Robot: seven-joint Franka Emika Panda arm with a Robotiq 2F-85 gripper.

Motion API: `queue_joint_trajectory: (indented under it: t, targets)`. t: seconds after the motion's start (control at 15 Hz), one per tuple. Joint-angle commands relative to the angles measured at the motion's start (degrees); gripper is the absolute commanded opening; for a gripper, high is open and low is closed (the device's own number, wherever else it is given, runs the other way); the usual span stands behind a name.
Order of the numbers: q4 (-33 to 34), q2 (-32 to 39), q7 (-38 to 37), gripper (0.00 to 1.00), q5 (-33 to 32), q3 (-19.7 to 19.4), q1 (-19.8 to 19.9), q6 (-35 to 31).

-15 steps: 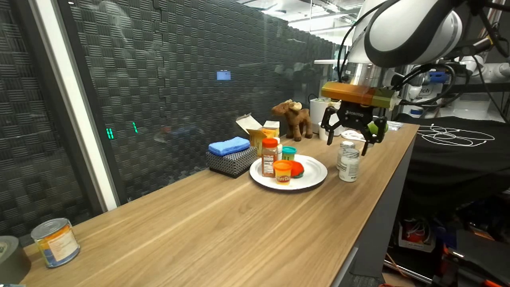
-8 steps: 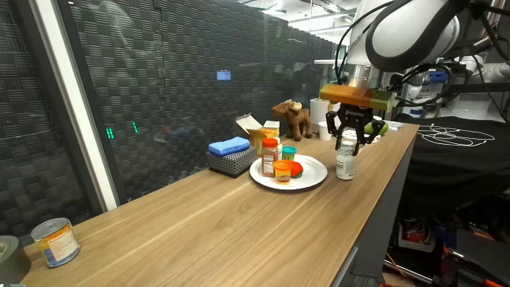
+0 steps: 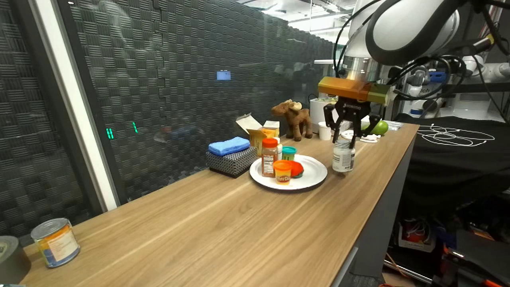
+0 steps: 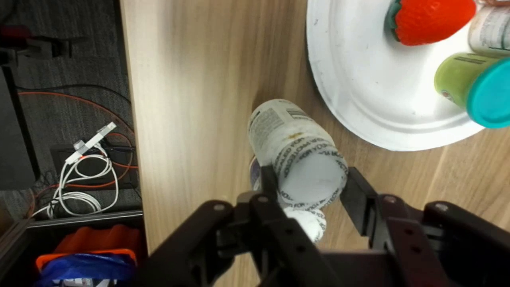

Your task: Put all the objects surrounding the plate onto the plate.

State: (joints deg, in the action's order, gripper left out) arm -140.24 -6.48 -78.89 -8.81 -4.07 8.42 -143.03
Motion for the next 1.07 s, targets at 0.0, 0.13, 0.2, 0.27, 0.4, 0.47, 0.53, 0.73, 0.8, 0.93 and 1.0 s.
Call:
queue_joint_trajectory:
  t: [0.0, 0.13, 0.2, 0.27, 0.4, 0.47, 0.53, 0.73, 0.8, 0.93, 1.0]
  targets:
    - [3.0, -3.7, -3.0, 0.2, -5.2, 1.9, 0.0, 1.5]
    - [5.5, -2.9, -2.4, 0.2, -6.3, 2.8, -0.2, 0.9]
    - [6.7, -2.2, -1.8, 0.2, -5.8, 3.0, -0.4, 1.1]
    - [8.2, -0.9, -1.0, 0.2, -4.7, 3.3, -0.7, 1.2]
    - [9.9, 1.0, 0.3, 0.2, -3.4, 3.4, -1.3, 1.7]
    - [10.5, 1.8, 1.0, 0.2, -2.7, 3.3, -1.6, 2.0]
    - [11.2, 2.9, 2.0, 0.2, -1.6, 3.1, -2.0, 2.4]
    - [12.9, 6.7, 4.6, 0.2, 1.4, 2.6, -2.8, 3.7]
    - [13.5, 8.1, 5.4, 0.2, 2.5, 2.4, -3.0, 3.8]
    - [14.5, 10.3, 5.8, 0.2, 3.6, 2.1, -3.2, 2.8]
    - [15.1, 11.1, 5.5, 0.2, 3.4, 1.9, -3.3, 3.0]
